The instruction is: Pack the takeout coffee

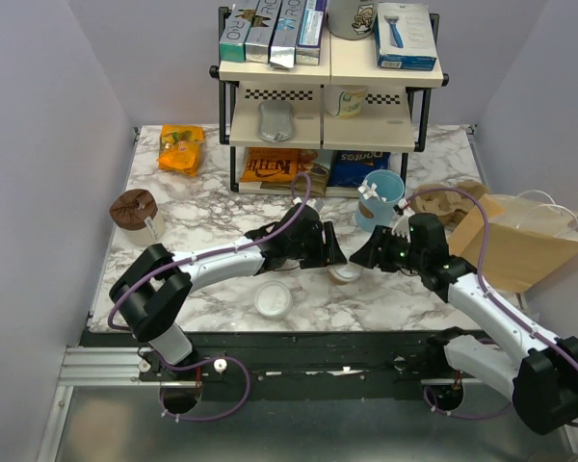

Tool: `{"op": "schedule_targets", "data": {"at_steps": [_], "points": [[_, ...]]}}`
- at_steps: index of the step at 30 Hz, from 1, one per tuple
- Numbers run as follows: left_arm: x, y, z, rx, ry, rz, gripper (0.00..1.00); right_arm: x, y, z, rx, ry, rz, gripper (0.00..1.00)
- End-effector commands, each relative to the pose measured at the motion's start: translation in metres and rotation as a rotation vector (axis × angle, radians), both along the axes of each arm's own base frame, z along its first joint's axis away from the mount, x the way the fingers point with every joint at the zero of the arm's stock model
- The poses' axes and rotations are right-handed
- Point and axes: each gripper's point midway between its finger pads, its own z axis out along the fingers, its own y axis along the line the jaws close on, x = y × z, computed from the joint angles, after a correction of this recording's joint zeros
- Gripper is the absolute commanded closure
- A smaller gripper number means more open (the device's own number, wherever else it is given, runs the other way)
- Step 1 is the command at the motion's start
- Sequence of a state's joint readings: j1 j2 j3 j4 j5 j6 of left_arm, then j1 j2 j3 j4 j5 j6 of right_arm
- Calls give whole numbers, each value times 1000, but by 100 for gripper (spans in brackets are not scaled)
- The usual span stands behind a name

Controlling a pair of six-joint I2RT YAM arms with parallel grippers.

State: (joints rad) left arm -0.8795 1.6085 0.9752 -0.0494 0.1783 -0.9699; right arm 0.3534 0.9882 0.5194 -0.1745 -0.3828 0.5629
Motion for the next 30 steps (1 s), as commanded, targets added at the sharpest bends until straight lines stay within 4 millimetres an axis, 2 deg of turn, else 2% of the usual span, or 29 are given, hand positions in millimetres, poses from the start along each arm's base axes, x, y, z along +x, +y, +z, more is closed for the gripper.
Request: {"op": "schedule_targets", "data": {"at_steps": [1,10,14,19,22,28,30], "points": [[5,0,1,1,-25,15,32,0,4,9,-2,-2,25,36],[7,5,6,-24,-34,16,37,3,9,14,3,2,33,37],[9,9,1,-16,-24,26,37,5,11,10,-7,21,42,38],[9,13,-6,-9,-4,34,45,10,9,6,-34,21,26,38],[13,11,-3,-29,-13,42,53,11,4,2,-65,24,12,38],[15,13,-8,-19,-3,50,54,11,-1,-2,-92,34,-5,38],[16,13,-9,-18,0,51,51,14,-3,-4,-105,35,-28,38]]}}
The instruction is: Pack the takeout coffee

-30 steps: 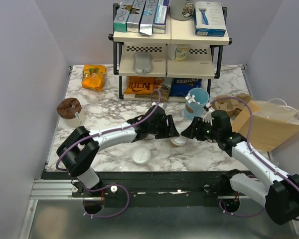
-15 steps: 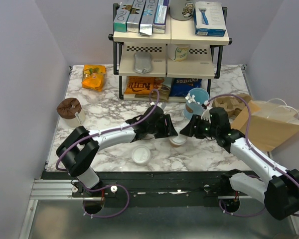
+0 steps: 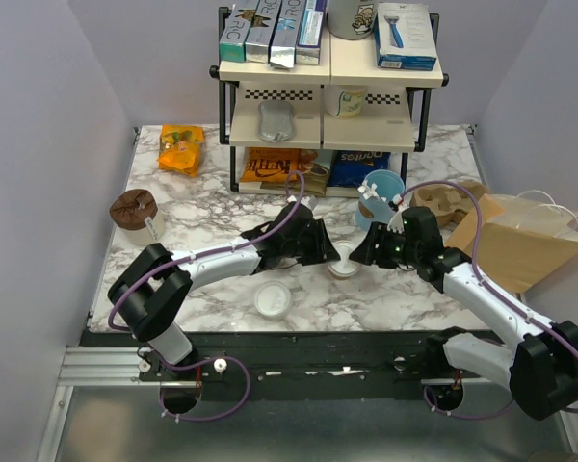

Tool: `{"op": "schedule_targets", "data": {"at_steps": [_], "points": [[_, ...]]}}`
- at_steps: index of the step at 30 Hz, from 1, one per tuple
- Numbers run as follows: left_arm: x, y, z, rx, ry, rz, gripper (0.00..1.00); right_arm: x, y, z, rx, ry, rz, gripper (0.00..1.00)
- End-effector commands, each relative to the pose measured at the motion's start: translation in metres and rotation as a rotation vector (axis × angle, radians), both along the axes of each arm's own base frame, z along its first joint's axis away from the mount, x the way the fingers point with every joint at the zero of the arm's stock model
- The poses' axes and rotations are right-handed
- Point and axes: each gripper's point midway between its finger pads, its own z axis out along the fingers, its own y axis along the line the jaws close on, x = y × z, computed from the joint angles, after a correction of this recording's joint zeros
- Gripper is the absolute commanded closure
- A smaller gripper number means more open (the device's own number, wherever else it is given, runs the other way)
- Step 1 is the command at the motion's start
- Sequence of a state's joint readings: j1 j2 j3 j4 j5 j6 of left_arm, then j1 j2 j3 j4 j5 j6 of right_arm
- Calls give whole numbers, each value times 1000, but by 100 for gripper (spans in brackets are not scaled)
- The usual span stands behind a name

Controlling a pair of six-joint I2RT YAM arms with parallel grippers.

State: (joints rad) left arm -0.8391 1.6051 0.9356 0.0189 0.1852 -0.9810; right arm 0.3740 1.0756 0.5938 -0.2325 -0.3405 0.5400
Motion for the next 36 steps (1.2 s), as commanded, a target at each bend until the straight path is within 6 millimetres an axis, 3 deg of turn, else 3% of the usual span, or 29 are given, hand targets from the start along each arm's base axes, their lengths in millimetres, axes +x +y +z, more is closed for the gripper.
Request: {"op": "schedule_targets", "data": {"at_steps": [1,6,19,22,27,36], "points": [[1,4,-6,10,11,6,47,7,-5,1,-43,-5,-37,39],[4,4,-1,1,-5,10,28,14,-6,5,-43,-17,-64,40],[24,0,8,-46,-33,20,24,26,0,13,-15,-19,-83,40],[29,-2,13,-67,-54,12,17,28,1,14,-16,-22,-81,40],[36,-12,13,-69,-78,-23,19,30,2,11,-17,-12,-81,40],[39,-17,9,-71,-80,-36,34,36,5,6,-14,-2,-85,43]]}}
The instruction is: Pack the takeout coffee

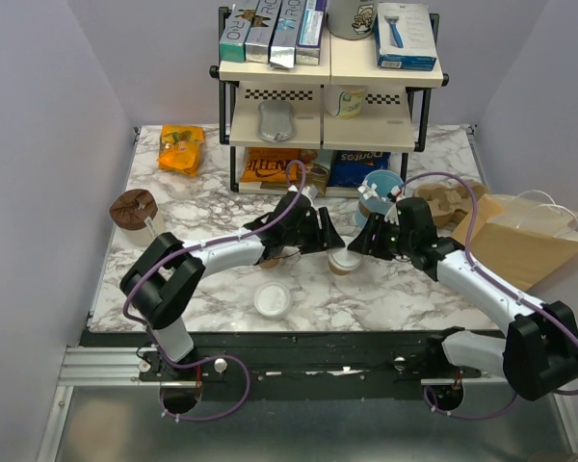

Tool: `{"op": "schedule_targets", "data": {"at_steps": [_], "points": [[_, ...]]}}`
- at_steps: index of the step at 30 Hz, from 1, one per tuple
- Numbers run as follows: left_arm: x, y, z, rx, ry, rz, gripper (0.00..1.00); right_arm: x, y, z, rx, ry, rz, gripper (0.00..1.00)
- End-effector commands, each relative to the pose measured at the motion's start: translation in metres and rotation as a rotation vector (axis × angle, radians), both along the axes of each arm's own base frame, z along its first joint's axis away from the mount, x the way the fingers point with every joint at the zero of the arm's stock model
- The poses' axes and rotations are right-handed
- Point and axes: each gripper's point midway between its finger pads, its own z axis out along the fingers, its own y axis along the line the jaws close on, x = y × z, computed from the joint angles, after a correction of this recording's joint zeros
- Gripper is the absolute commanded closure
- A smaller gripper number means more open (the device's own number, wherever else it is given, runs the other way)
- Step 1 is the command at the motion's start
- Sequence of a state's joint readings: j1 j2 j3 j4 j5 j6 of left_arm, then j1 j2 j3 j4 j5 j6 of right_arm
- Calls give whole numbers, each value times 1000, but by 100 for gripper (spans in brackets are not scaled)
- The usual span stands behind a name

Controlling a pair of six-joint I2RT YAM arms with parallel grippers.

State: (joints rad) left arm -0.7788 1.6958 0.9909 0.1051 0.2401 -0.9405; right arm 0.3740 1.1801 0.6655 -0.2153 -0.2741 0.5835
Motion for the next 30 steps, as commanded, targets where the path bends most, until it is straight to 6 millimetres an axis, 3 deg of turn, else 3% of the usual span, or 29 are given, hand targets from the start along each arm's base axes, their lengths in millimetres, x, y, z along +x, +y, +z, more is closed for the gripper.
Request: {"op": "schedule_targets", "data": {"at_steps": [1,9,17,19,23,26,30], "points": [[7,-10,8,-24,-42,-30,34,10,4,6,5,-20,-9,43],[0,-18,6,-63,-31,-83,48,18,8,5,3,-34,9,43],[-16,-21,14,-99,-29,-131,53,23,3,6,-72,-92,62,44],[-18,-17,9,-71,-22,-122,53,22,1,0,-89,-78,64,44],[-14,-5,1,17,-32,-76,37,18,-6,-14,-124,-37,44,44],[-14,-3,-1,27,-33,-74,33,16,-10,-22,-147,-19,36,45],[-18,-7,0,-3,-22,-96,39,15,-11,-29,-163,-14,51,45]]}}
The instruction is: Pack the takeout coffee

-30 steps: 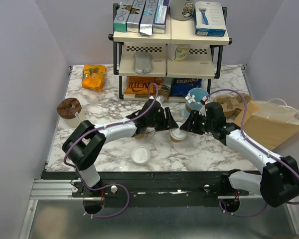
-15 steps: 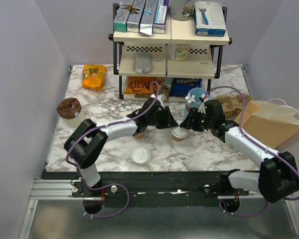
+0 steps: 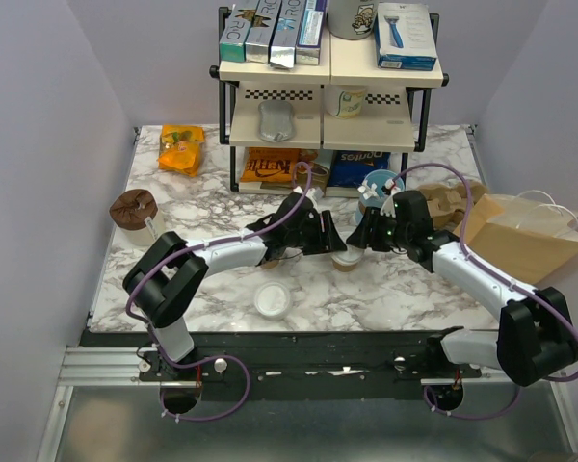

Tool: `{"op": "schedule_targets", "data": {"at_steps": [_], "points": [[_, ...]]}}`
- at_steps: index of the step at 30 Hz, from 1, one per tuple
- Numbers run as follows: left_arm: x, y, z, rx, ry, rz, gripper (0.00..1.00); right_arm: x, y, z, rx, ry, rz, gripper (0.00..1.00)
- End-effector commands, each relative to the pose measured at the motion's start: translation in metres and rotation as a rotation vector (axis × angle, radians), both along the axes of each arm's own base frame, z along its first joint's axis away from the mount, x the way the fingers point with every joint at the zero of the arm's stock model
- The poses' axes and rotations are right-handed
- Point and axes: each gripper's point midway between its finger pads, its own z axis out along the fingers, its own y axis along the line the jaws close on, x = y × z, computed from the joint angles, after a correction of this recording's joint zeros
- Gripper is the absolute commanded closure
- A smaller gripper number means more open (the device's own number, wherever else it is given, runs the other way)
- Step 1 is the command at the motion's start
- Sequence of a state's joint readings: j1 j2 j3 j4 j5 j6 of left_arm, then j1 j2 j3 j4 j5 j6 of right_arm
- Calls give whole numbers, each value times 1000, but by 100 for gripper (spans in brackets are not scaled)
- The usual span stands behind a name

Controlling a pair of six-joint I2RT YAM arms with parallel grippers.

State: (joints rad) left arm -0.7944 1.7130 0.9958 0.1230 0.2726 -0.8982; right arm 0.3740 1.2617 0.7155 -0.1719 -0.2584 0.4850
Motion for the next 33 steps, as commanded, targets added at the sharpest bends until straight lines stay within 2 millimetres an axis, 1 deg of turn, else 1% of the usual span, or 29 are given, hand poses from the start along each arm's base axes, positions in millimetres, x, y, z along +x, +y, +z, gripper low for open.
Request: {"op": "schedule_targets", "data": {"at_steps": [1,4,6,10,12,14,15,17,19,24,30,33], "points": [[-10,0,3,-10,0,-33,39,-7,-13,-29,-105,48,1,45],[-8,-2,4,-13,-6,-37,38,-7,-15,-29,-118,34,9,45],[-8,-4,5,-20,-10,-44,33,-7,-17,-25,-118,22,2,45],[-11,-10,15,-69,-12,-67,30,-8,-14,-13,-87,10,-9,45],[-13,-11,19,-83,-15,-77,30,-8,-14,-5,-79,9,-16,48],[-13,-11,19,-82,-19,-75,27,-7,-15,0,-85,0,-25,49],[-12,-10,20,-83,-19,-71,27,-10,-19,-2,-100,19,-32,49],[-12,-9,20,-79,-24,-70,27,-9,-24,-1,-129,18,-51,50],[-11,-10,21,-76,-24,-69,26,-11,-31,-5,-158,37,-72,50],[-9,-11,25,-76,-38,-72,26,-16,-34,-7,-173,71,-81,50],[-8,-11,27,-74,-41,-70,26,-14,-33,6,-166,51,-82,51],[-9,-11,29,-80,-42,-70,27,-12,-32,12,-160,40,-82,53]]}}
